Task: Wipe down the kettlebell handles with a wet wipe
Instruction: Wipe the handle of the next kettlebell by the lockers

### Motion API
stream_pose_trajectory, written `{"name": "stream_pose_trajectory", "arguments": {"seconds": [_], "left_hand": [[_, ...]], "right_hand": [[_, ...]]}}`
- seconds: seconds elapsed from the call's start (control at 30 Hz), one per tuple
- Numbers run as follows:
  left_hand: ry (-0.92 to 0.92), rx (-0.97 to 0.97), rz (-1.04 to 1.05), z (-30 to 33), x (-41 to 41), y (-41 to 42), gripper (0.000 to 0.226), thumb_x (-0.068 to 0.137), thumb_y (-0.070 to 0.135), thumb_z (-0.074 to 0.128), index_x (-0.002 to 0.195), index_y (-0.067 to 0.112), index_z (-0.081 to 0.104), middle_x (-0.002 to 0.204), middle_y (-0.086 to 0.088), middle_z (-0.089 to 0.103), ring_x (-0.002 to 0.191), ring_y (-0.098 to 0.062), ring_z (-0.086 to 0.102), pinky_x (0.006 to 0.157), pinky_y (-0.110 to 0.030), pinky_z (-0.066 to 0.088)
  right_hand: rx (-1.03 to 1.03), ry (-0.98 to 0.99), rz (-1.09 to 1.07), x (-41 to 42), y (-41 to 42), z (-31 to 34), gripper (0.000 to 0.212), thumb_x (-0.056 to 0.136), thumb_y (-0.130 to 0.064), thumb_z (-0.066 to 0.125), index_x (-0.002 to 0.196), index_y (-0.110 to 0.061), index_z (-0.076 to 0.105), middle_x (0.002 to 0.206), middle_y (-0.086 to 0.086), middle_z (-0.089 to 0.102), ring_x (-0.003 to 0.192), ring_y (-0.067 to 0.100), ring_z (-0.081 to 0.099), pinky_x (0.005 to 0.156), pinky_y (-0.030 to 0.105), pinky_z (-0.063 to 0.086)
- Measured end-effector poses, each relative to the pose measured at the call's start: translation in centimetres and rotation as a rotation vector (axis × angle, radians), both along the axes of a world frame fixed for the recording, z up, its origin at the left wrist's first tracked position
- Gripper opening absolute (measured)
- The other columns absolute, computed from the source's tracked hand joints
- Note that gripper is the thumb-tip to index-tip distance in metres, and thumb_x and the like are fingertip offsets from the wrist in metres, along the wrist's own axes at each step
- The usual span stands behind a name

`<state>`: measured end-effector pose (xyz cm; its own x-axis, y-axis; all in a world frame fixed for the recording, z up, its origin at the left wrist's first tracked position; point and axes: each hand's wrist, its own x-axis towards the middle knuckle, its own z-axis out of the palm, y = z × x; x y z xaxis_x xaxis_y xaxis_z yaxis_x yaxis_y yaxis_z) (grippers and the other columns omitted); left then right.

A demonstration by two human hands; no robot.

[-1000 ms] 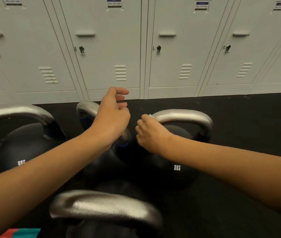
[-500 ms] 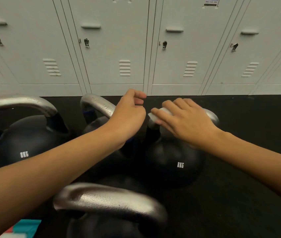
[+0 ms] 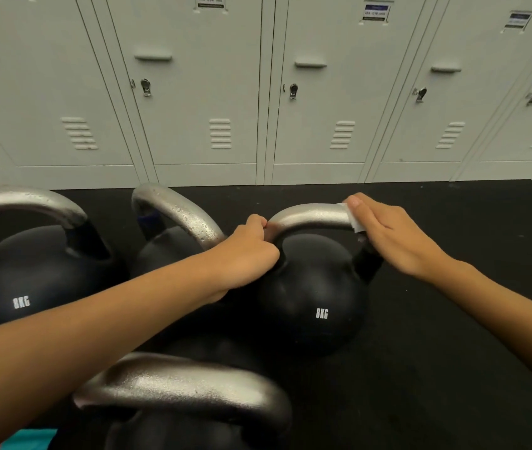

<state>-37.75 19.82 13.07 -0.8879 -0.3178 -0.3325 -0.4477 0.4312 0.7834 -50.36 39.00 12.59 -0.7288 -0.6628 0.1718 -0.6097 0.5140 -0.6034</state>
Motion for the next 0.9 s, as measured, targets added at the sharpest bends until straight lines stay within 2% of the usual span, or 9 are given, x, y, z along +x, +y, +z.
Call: {"name": "stream_pose_trajectory", "arguments": {"seconds": [0.1, 0.2, 0.33, 0.4, 0.43, 0.53, 0.6, 0.73, 0.9], "left_hand": [[-0.005, 0.005, 0.002, 0.1, -0.2, 0.0, 0.049, 0.082, 0.004, 0.05, 0.127, 0.021, 0.041, 0.113, -0.004, 0.055, 0.105, -0.021, 0.053, 0.095, -0.041, 0.046], [-0.008, 0.013, -0.008, 0.2, -0.2, 0.0, 0.045, 0.084, 0.005, 0.051, 0.125, 0.022, 0.04, 0.111, -0.003, 0.055, 0.102, -0.019, 0.053, 0.088, -0.035, 0.046], [-0.008, 0.008, -0.018, 0.3, -0.2, 0.1, 0.045, 0.084, 0.006, 0.052, 0.124, 0.023, 0.039, 0.11, -0.002, 0.054, 0.101, -0.017, 0.053, 0.084, -0.032, 0.043], [-0.007, 0.001, -0.015, 0.3, -0.2, 0.1, 0.044, 0.084, 0.007, 0.052, 0.123, 0.023, 0.039, 0.111, -0.002, 0.054, 0.101, -0.017, 0.053, 0.086, -0.032, 0.044], [-0.011, -0.002, -0.021, 0.4, -0.1, 0.1, 0.044, 0.085, 0.007, 0.052, 0.123, 0.023, 0.039, 0.111, -0.002, 0.053, 0.101, -0.017, 0.052, 0.086, -0.032, 0.043], [-0.027, -0.014, -0.046, 0.5, -0.1, 0.2, 0.046, 0.087, 0.008, 0.052, 0.128, 0.022, 0.037, 0.117, -0.003, 0.051, 0.107, -0.019, 0.051, 0.088, -0.032, 0.041], [-0.03, -0.036, -0.046, 0.5, -0.1, 0.3, 0.043, 0.086, 0.009, 0.052, 0.125, 0.021, 0.038, 0.12, -0.004, 0.051, 0.109, -0.021, 0.051, 0.094, -0.037, 0.044], [-0.027, -0.069, -0.029, 0.6, -0.2, 0.3, 0.039, 0.084, 0.007, 0.05, 0.12, 0.019, 0.042, 0.116, -0.007, 0.054, 0.105, -0.024, 0.054, 0.095, -0.045, 0.047], [-0.046, -0.062, -0.023, 0.8, -0.3, 0.4, 0.039, 0.085, 0.007, 0.051, 0.121, 0.019, 0.04, 0.117, -0.007, 0.052, 0.107, -0.024, 0.053, 0.096, -0.046, 0.046]], "right_hand": [[-0.112, -0.136, -0.06, 0.0, 0.7, -0.5, 0.048, 0.105, -0.047, 0.026, 0.092, -0.011, 0.056, 0.081, 0.009, 0.062, 0.077, 0.024, 0.056, 0.074, 0.03, 0.042], [-0.177, -0.259, -0.169, -0.2, 0.7, -1.4, 0.053, 0.106, -0.043, 0.025, 0.085, -0.012, 0.062, 0.082, 0.009, 0.067, 0.078, 0.016, 0.061, 0.086, 0.03, 0.043], [-0.362, -0.509, -0.234, -0.2, 1.3, -2.8, 0.055, 0.105, -0.039, 0.027, 0.079, -0.012, 0.068, 0.08, 0.01, 0.069, 0.094, 0.027, 0.065, 0.11, 0.046, 0.039], [-0.388, -0.531, -0.268, 0.1, 1.2, -2.8, 0.054, 0.106, -0.038, 0.027, 0.082, -0.011, 0.068, 0.085, 0.012, 0.068, 0.1, 0.029, 0.063, 0.109, 0.044, 0.039], [-0.374, -0.523, -0.284, 0.3, 1.0, -2.7, 0.054, 0.106, -0.037, 0.025, 0.083, -0.012, 0.067, 0.088, 0.012, 0.068, 0.101, 0.028, 0.062, 0.104, 0.039, 0.041], [-0.287, -0.402, -0.314, 0.6, 0.6, -2.2, 0.05, 0.106, -0.04, 0.022, 0.089, -0.012, 0.06, 0.094, 0.011, 0.066, 0.086, 0.017, 0.057, 0.076, 0.027, 0.042], [-0.271, -0.275, -0.273, 1.2, 0.5, -2.1, 0.041, 0.106, -0.041, 0.024, 0.091, -0.018, 0.054, 0.09, 0.005, 0.06, 0.077, 0.012, 0.05, 0.069, 0.025, 0.039], [-0.129, 0.136, -0.187, 1.7, -0.7, -2.0, 0.035, 0.107, -0.039, 0.023, 0.096, -0.021, 0.051, 0.085, -0.004, 0.05, 0.076, 0.014, 0.044, 0.068, 0.03, 0.031], [0.109, 0.646, -0.122, 1.8, -3.6, -1.6, 0.049, 0.101, -0.041, 0.016, 0.101, -0.016, 0.059, 0.088, 0.002, 0.058, 0.075, 0.025, 0.049, 0.069, 0.037, 0.036]]}}
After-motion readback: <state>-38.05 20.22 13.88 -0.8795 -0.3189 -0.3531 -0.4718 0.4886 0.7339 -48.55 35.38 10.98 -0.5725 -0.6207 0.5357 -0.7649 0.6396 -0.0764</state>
